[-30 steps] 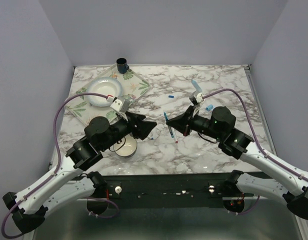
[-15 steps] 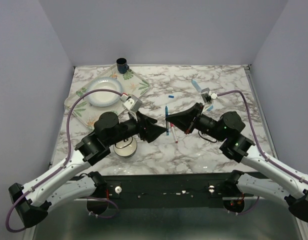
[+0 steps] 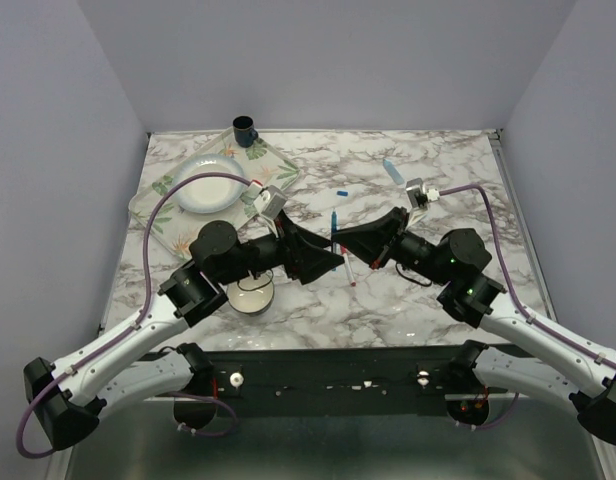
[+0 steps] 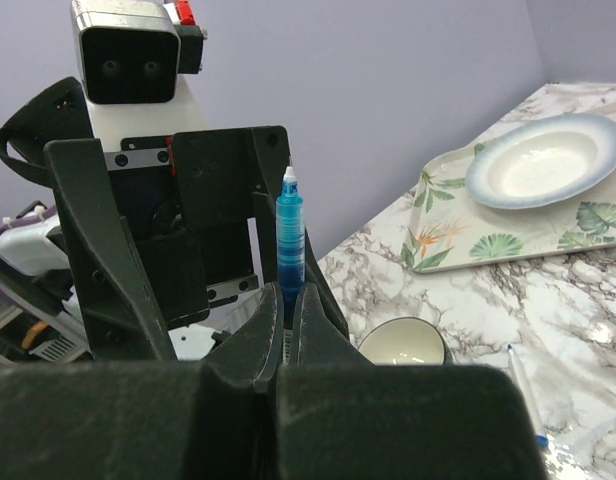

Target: Insert the pens into the pen caps

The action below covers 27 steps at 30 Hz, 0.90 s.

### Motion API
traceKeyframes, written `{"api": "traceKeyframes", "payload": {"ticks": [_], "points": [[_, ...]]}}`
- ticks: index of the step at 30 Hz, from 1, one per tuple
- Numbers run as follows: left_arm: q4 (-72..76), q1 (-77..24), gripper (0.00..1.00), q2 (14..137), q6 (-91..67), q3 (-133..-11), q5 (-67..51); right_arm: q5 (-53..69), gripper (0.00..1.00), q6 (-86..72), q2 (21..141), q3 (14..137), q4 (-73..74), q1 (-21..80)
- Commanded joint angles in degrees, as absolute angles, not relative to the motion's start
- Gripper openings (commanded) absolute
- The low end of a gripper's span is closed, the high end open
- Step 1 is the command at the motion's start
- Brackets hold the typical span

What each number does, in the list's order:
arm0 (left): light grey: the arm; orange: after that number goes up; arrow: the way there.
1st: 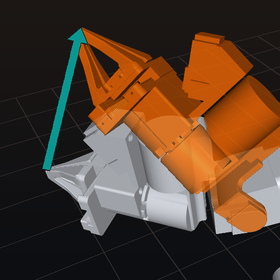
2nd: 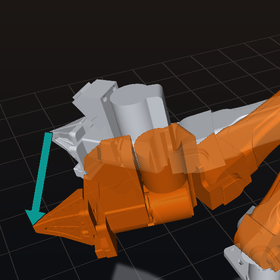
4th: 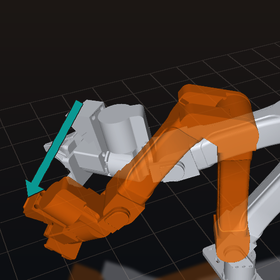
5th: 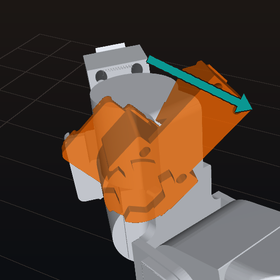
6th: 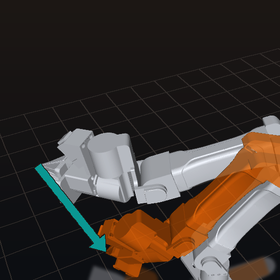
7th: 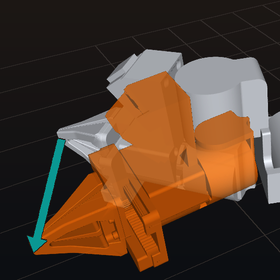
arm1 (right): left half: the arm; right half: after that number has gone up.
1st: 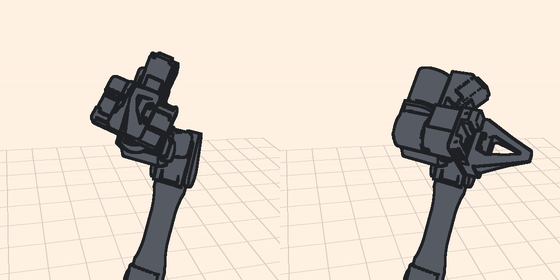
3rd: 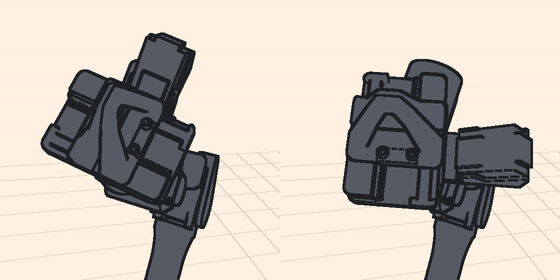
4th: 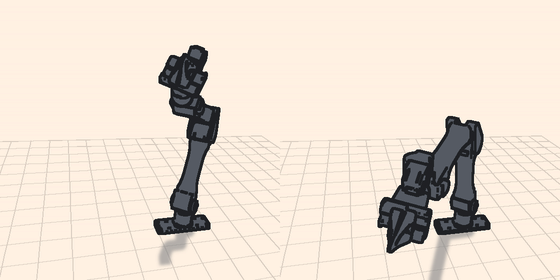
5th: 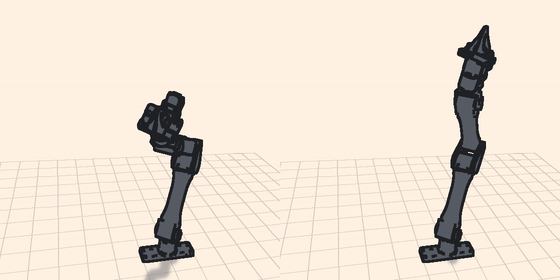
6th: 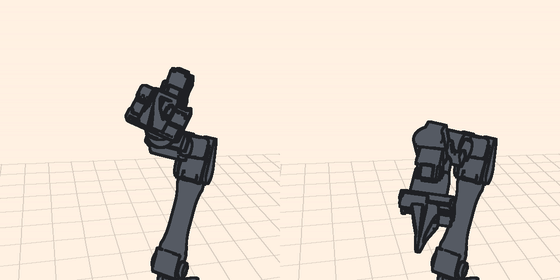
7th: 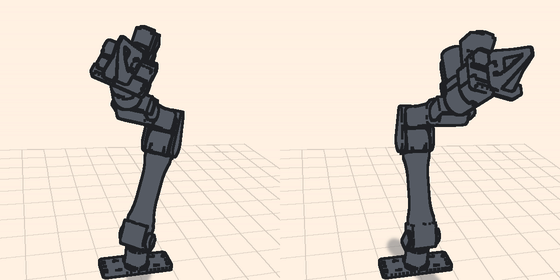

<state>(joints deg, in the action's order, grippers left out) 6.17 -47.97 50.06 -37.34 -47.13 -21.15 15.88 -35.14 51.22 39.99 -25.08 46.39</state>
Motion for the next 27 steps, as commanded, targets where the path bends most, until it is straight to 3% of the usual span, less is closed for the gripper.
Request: {"api": "traceKeyframes", "payload": {"ticks": [1,16,19,22,23,24,27], "points": [[10.2,-47.8,0.75,50.5,-39.7,-46.5,-24.3,14.9,0.01,-35.6,51.1,39.5,-27.9,46.7],[14.9,-47.8,0.59,52.9,-43.6,-44.7,-27.4,13.6,0.01,-36.7,52.3,38.9,-31.3,47.4],[14.9,-47.8,0.5,53.2,-43.7,-44.9,-27.4,13.6,0.01,-36.8,52.3,38.9,-31.4,47.5],[15.0,-47.8,0.26,53.3,-43.7,-45.1,-27.5,13.6,0.01,-37.2,52.6,38.8,-31.6,47.5],[14.9,-47.8,0.1,53.3,-43.6,-45.3,-27.3,14.0,0.01,-37.3,52.6,38.8,-31.6,47.5],[14.7,-47.8,0.01,53.3,-43.5,-45.4,-27.3,14.3,0.01,-37.4,52.7,38.7,-31.6,47.5],[13.4,-47.9,0.0,53.8,-42.9,-46.1,-27.2,15.8,0.06,-37.4,52.8,38.3,-32.4,47.5]]}}
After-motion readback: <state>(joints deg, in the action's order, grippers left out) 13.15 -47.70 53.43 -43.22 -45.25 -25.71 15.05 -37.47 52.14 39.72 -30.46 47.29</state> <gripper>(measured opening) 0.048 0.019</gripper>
